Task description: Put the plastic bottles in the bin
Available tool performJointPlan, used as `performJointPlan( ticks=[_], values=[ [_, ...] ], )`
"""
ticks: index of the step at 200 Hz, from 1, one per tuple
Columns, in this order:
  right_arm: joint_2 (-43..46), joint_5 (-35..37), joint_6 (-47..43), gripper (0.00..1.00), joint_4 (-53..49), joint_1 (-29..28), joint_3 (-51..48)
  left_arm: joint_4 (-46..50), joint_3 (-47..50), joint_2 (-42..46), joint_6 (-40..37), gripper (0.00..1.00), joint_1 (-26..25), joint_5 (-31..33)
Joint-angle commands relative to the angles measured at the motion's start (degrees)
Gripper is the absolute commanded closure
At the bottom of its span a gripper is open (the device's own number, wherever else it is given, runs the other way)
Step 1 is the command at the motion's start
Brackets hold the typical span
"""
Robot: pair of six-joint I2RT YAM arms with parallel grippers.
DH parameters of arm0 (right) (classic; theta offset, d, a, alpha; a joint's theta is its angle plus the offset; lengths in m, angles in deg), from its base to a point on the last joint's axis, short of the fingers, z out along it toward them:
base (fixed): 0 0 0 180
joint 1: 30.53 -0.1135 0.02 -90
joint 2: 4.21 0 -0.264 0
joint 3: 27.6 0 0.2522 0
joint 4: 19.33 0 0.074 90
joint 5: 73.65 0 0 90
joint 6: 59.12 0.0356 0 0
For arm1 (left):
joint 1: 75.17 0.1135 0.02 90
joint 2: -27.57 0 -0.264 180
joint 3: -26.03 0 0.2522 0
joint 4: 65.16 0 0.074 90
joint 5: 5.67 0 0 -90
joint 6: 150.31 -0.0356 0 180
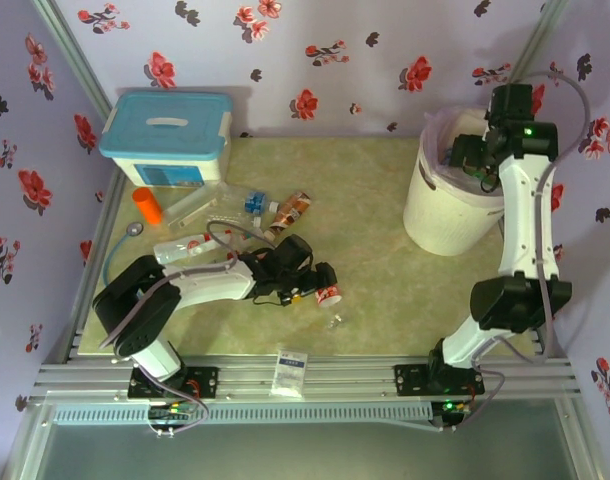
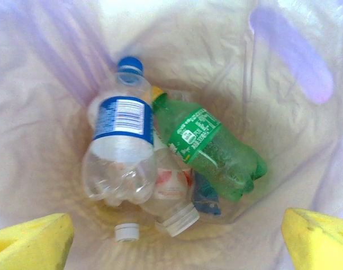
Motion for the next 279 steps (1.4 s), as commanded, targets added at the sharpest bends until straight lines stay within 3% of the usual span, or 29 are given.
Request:
performJointPlan(
  ticks=[1,69,125,188,207,230,279],
  values=[
    [3.5,-0.9,0.3,0.04,0.6,-1.3,1.7,-2.1,-2.4,-1.8,1.2,0.06,-0.7,-1.8],
    [5.9,-0.4,0.3,0.05,1.6,-2.6,0.3,-7.0,-3.3,-6.3,3.4,0.13,-1.8,-4.5],
    [7.0,-1.2,0.3,0.06,2.0,-4.4,0.2,-7.1,-4.8,-6.3,2.2,0.30,-0.9,-4.6],
    [11.8,-5.5,1.6,0.07,4.3,-5.0,0.1,-7.2,-7.1,-8.0,1.3,0.42,-0.3,-6.1],
    [13.3,-10.1,2.0,0.08,4.8,-6.0,-0.3,-7.8,-7.2,-5.7,0.9,0.45,1.3,-6.3],
    [14.4,-17.7,2.4,0.09,5.6,-11.2,-1.0,-3.5,-10.1,-0.4,-3.8,0.44,5.4,-6.2],
    [13.9,-20.1,1.4,0.09,5.1,-27.7,-5.8,2.1,-15.0,9.2,-11.8,0.42,15.6,-8.7]
  ],
)
